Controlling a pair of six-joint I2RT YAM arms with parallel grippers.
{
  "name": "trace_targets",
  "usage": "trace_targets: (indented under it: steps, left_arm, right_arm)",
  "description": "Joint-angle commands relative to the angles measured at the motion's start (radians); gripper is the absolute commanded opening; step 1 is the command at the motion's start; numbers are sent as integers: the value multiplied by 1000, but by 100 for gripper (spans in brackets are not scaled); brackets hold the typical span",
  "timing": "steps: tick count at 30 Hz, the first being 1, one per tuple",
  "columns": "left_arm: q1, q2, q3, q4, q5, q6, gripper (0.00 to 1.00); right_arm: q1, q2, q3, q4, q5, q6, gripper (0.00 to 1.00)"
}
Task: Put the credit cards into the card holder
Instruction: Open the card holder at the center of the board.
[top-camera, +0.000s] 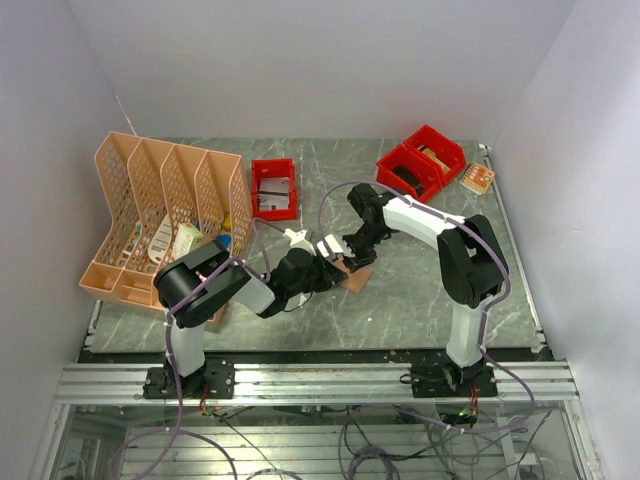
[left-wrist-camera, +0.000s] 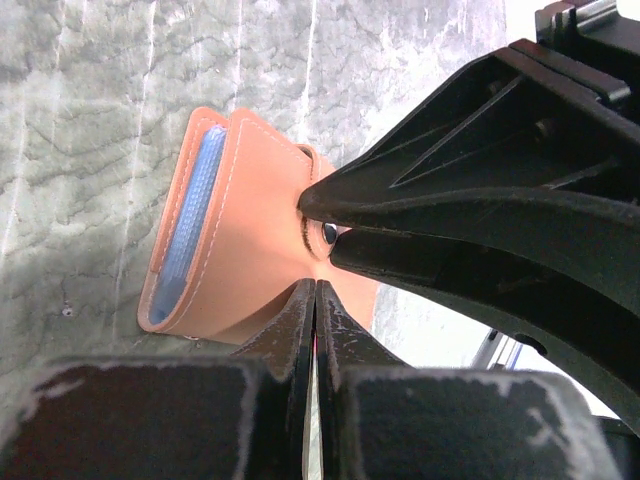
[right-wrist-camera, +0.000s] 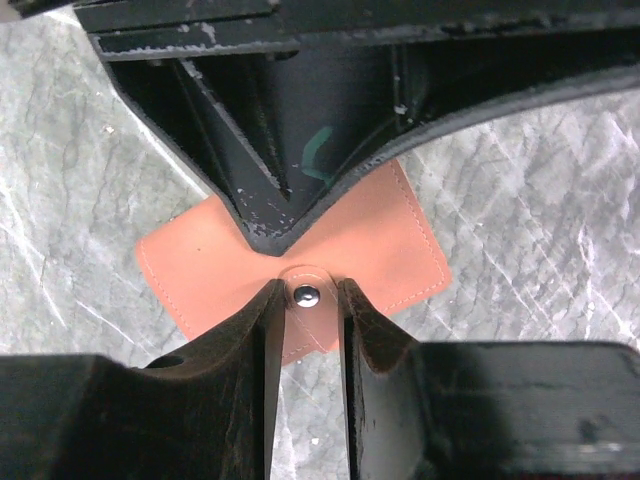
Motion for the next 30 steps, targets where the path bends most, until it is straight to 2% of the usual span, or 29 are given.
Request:
trace_targets:
  steps: [1,18,21,26,28,30]
  left_arm:
    - [-1,78,-48,-132,-9,34,7]
    - [0,75,-57,-133,-10,37,7]
    - [0,73,-58,-131,-9,40,7]
    - [0,73,-46,-130,1,47,7]
    - [1,72,-42,-136,3,52,7]
    - [2,71,-39,-140,8,55,7]
  right_arm:
    - [-3,58,-72,229,48,104,0]
    - [-94,-83,-149,381,-66,300,0]
    - [-99,-89,-136,308,-114,241,0]
    - [-98,-149,-215,310,-163,143,42]
    - [-97,-147,-220,290,-167,81,52]
    - [-97,-123,-189,234,-166,13,55]
